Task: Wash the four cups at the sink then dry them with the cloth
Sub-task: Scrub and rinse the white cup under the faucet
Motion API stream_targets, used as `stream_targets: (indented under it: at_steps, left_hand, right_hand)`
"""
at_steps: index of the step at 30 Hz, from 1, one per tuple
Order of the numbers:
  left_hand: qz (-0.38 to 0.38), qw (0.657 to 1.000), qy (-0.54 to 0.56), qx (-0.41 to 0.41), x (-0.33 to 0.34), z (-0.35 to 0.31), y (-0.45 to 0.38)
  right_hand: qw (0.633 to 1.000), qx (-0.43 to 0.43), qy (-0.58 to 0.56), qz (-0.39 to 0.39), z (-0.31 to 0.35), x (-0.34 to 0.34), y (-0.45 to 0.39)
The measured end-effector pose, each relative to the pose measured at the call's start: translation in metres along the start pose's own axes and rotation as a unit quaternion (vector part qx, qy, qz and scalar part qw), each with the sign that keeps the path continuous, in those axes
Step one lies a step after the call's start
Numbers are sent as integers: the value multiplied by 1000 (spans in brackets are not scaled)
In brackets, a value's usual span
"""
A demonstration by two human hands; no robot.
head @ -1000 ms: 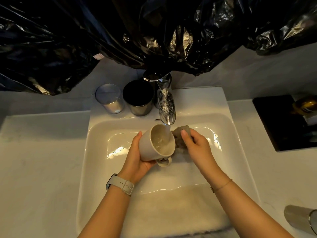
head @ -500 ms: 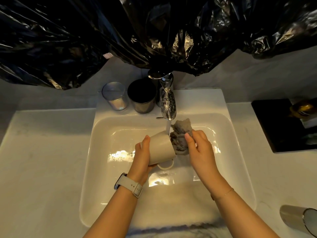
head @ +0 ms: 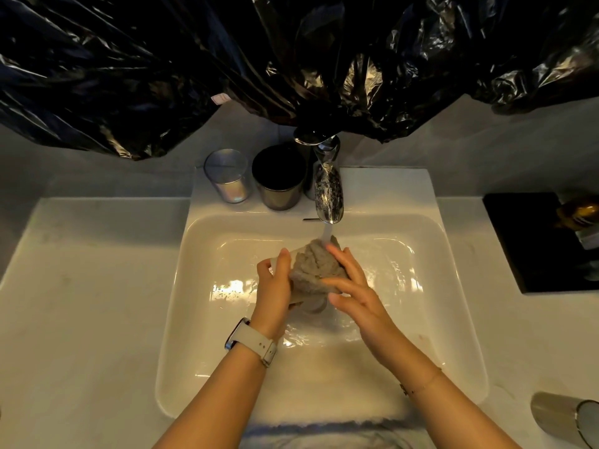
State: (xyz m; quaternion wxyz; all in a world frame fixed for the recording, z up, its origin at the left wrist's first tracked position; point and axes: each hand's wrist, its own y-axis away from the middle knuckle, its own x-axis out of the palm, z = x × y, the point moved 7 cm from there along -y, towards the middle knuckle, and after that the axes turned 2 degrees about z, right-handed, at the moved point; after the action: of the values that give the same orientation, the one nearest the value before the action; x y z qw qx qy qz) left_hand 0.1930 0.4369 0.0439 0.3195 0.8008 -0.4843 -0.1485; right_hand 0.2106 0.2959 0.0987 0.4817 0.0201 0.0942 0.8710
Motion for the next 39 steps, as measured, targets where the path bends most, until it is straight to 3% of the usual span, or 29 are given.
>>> stream_targets:
  at_steps: [3, 7, 11, 13, 17, 20, 23, 28, 31, 39]
  left_hand:
    - [-14, 1000, -6, 5, 0, 1, 3]
    - [-3, 1000, 7, 30, 9, -7, 8]
    - [5, 995, -41, 94, 15, -24, 8]
    - [7, 995, -38, 87, 15, -24, 5]
    - [-6, 997, -20, 68, 14, -23, -1]
    - [-15, 998, -11, 52, 15, -26, -1]
    - [-10, 999, -20, 39, 16, -24, -3]
    - [3, 999, -27, 28, 17, -20, -2]
    - [15, 999, -17, 31, 17, -18, -3]
    - [-7, 996, -40, 75, 7, -26, 0]
  right_hand:
    - [994, 5, -93, -56, 1, -10, -2]
    - [985, 11, -90, -147, -4, -20, -5]
    - [982, 69, -136, -115, -13, -20, -14]
    - [985, 57, -134, -95, -6, -23, -20]
    - [987, 0, -75, -145, 11, -29, -17]
    - [995, 5, -54, -85, 3, -18, -12]
    - [993, 25, -97, -53, -2, -12, -8]
    - [976, 36, -179, -121, -6, -26, -17]
    - [967, 75, -234, -73, -11, -26, -30]
    - [982, 147, -117, -17, -19, -29, -44]
